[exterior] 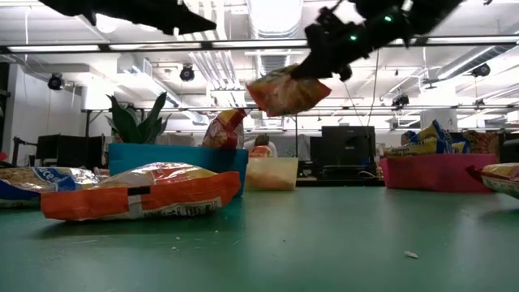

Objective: Sort Maruchan noodles
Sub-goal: Put the orange noodle pack into the yellow bin

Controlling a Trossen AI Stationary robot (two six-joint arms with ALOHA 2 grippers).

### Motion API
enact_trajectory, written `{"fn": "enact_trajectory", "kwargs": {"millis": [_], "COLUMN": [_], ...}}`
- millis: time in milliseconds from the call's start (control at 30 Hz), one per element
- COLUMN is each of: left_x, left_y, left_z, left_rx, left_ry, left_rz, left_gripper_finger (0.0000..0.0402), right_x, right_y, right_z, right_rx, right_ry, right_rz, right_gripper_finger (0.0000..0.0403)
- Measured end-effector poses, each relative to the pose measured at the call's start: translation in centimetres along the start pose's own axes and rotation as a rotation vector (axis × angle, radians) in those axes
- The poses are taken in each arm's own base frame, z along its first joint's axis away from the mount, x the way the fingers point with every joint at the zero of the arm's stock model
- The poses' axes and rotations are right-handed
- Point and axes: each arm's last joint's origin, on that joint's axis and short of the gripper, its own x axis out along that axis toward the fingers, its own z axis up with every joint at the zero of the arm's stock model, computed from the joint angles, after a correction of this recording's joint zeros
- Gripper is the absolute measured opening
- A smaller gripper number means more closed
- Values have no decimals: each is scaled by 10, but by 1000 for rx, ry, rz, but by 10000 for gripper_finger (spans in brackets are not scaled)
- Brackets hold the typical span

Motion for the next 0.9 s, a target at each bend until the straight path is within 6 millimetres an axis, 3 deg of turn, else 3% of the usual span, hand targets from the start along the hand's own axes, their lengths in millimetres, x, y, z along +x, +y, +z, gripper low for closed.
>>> {"fn": "enact_trajectory", "kwargs": {"millis": [233, 600, 900], "left_x": [-17, -34, -39], "left_y": [3, 8, 8], "left_z": [-5, -5, -5], "left_rx": [19, 17, 15], "left_ry": [57, 21, 11], "left_rz": [69, 106, 113], "left_gripper_finger": [39, 39, 39], "right_x": [40, 111, 133], "right_y": [-13, -1, 4], "right_z": [24, 14, 12], "right_rx": [-407, -956, -1013], "right_ry": [271, 501, 636], "right_rz": [-15, 171, 286], "right_gripper_finger": [9, 9, 9]}}
